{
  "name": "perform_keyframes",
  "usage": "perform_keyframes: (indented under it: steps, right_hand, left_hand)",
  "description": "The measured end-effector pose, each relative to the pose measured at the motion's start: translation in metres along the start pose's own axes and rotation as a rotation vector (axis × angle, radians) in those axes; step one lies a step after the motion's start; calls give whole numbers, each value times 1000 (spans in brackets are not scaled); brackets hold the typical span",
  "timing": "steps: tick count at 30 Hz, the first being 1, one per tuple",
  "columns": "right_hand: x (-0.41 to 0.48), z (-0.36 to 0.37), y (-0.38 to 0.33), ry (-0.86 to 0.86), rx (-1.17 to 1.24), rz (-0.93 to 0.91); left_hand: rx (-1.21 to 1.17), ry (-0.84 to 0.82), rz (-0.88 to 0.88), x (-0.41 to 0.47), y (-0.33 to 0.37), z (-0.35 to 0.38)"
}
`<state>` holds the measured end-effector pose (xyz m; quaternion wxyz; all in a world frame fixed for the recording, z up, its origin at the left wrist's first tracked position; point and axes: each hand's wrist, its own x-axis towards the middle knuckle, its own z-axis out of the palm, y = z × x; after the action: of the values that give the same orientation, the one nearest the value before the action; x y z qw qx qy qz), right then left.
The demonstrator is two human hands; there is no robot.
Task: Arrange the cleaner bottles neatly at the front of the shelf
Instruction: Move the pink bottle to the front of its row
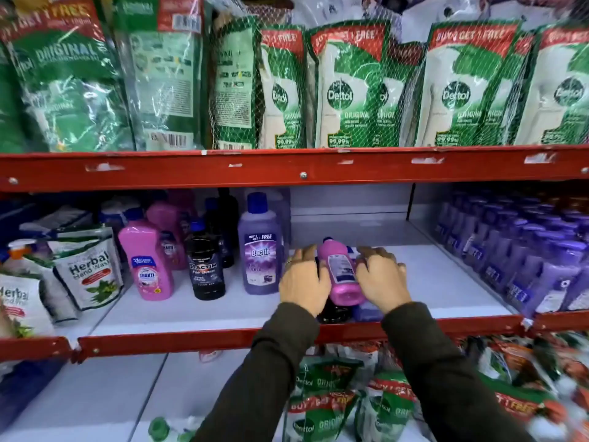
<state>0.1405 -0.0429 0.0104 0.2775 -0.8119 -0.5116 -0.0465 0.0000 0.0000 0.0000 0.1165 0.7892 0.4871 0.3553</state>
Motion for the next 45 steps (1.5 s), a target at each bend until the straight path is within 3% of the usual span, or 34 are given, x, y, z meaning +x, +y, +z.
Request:
perform_keyframes:
  steps: [2,5,10,14,19,23,26,33,45]
  right_hand:
    - [10,6,3,-170,10,50]
    - [20,15,7,-291,193,110]
    - [24,21,15,-289,517,174]
    - [24,28,21,-260,776,271]
    - [2,15,6,-251,1210,373]
    - [-25,12,-23,-250,1320,316]
    - [-40,15,-56,-262,1333,221]
    - [-61,54,-150,-297,1276,35]
    - [-91,145,-291,-330,1235,-38]
  left_hand:
    - [-101,-139,-163,13,4,9]
    - [-332,-250,-359,31,6,18]
    - [-743,-284,-607,46,-2,34]
    - [-942,-290,-667,35,3,29]
    - [-1088,-229,-608,17,-10,6]
    - [-1029,-228,-407,1,-34,-33]
    - [-993,-222,-275,-7,-61,-67]
    - [-905,-185,-164,-14,-152,-146]
    - [-874,-71,-262,-21,-301,-204]
